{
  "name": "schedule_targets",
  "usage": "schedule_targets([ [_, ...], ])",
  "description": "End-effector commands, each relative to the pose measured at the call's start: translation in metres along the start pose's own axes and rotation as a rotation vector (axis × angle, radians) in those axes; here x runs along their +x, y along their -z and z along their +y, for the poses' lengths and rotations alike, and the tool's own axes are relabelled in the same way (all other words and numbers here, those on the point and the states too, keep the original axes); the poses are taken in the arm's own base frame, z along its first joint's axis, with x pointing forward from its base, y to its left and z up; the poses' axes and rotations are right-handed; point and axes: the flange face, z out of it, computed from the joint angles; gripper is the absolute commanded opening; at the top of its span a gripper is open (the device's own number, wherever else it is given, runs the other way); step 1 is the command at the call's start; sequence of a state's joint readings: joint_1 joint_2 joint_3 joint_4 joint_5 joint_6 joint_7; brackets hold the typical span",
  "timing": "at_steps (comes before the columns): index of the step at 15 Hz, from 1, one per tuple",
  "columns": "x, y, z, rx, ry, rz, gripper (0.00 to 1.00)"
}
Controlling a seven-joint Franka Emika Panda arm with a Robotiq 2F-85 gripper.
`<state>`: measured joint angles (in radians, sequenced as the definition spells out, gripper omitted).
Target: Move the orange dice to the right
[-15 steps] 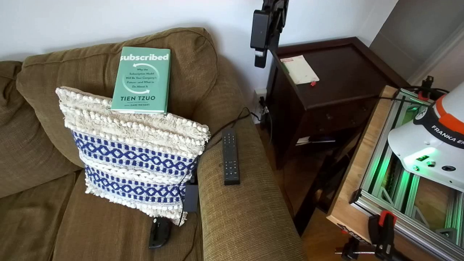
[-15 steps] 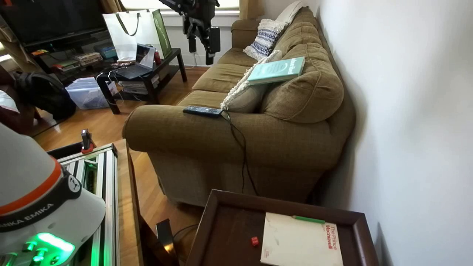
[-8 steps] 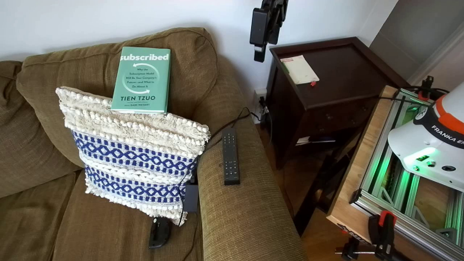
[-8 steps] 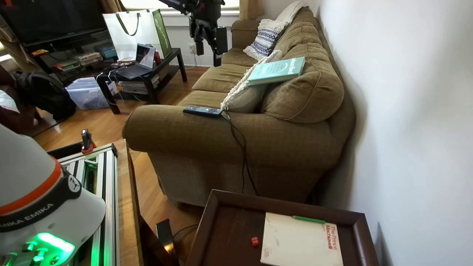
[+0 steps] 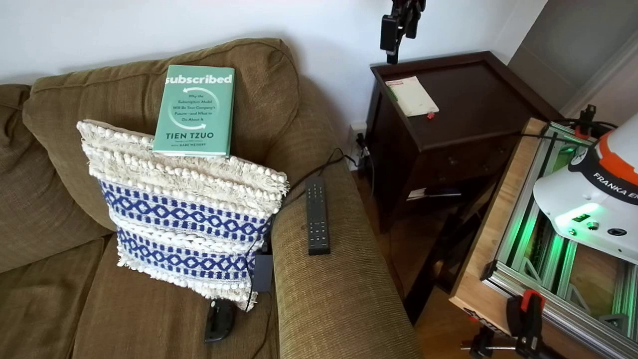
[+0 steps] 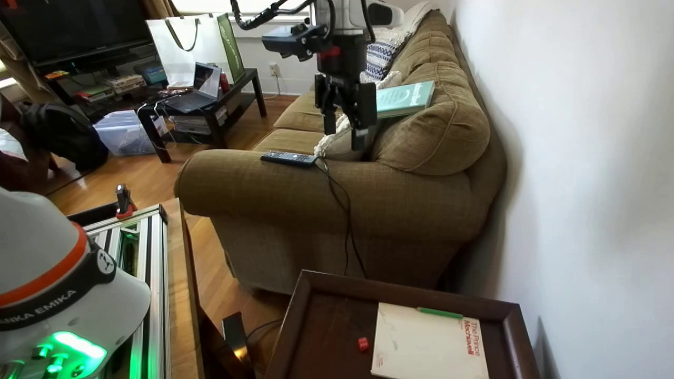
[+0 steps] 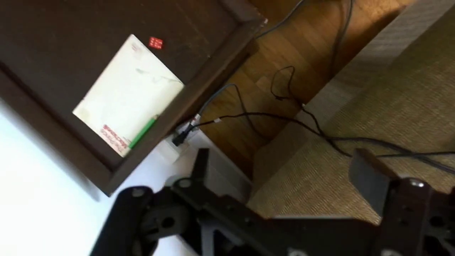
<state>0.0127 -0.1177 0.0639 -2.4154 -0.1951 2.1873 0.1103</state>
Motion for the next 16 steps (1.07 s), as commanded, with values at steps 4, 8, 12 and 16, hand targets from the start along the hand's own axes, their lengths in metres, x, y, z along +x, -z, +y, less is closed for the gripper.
schedule_targets([
  [4, -0.004, -0.068, 0.054, 0.016, -0.112, -0.146, 1.00],
  [8, -0.012, -0.115, 0.092, 0.031, -0.177, -0.201, 1.00],
  [12, -0.023, -0.162, 0.125, 0.064, -0.234, -0.241, 1.00],
  [16, -0.031, -0.203, 0.146, 0.064, -0.309, -0.248, 1.00],
])
